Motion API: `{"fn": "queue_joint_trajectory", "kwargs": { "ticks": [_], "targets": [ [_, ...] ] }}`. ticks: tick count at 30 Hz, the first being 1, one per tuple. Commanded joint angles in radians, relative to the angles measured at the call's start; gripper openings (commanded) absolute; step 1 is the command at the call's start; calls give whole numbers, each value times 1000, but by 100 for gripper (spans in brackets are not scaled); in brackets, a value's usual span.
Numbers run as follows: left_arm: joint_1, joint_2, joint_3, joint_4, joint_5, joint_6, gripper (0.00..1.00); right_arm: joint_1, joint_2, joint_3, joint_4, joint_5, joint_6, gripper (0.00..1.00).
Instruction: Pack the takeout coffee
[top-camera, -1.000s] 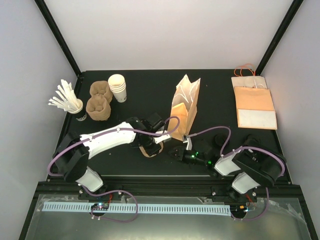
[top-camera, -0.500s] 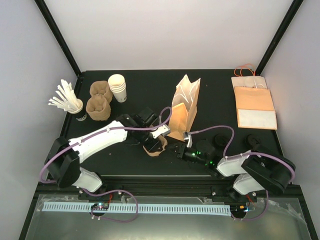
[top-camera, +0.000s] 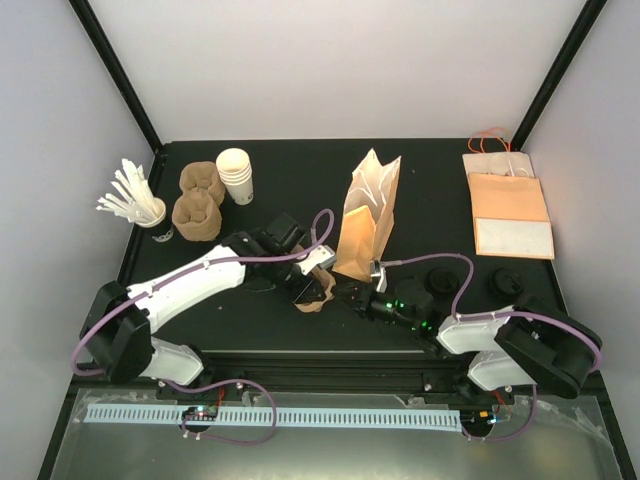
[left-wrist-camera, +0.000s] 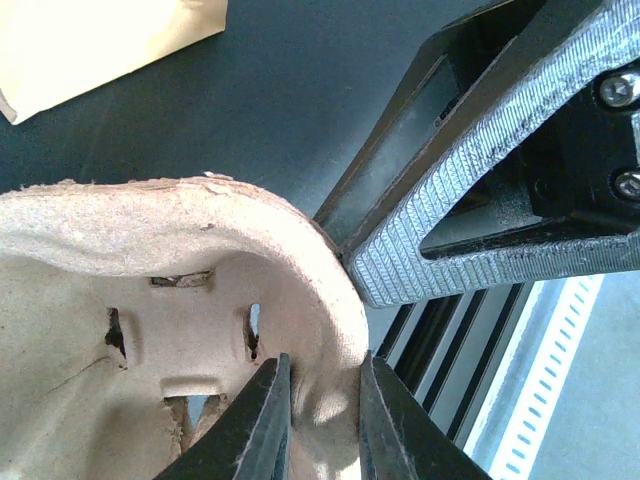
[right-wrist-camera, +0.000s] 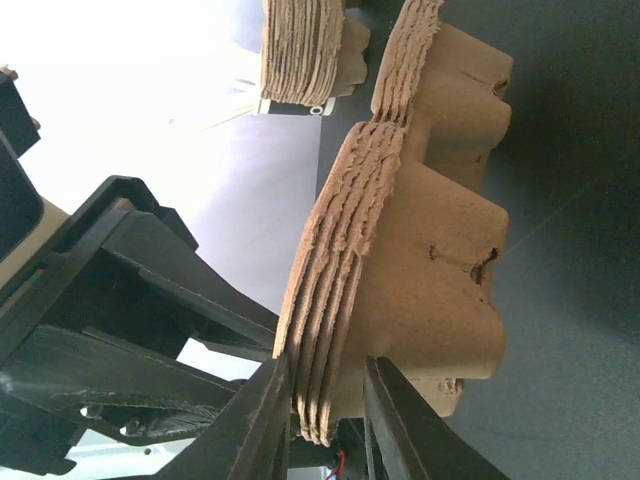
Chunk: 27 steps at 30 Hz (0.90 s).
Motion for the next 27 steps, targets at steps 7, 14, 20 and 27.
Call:
{"fn": "queue_joint_trajectory", "kwargs": {
  "ticks": [7,14,20,27],
  "targets": [
    [20,-54,-35,88,133,-36,15,4,32,11,85,-3,65,23],
    [27,-77,-56,127,168,-49,15,3,41,14,58,-3,82,20],
    [30,-93,-76,174,214,-58,16,3,74,29,54,-22,84,17],
    [47,-112,-100,227,242,-89,16,4,126,6,63,-24,90,12]
  ]
}}
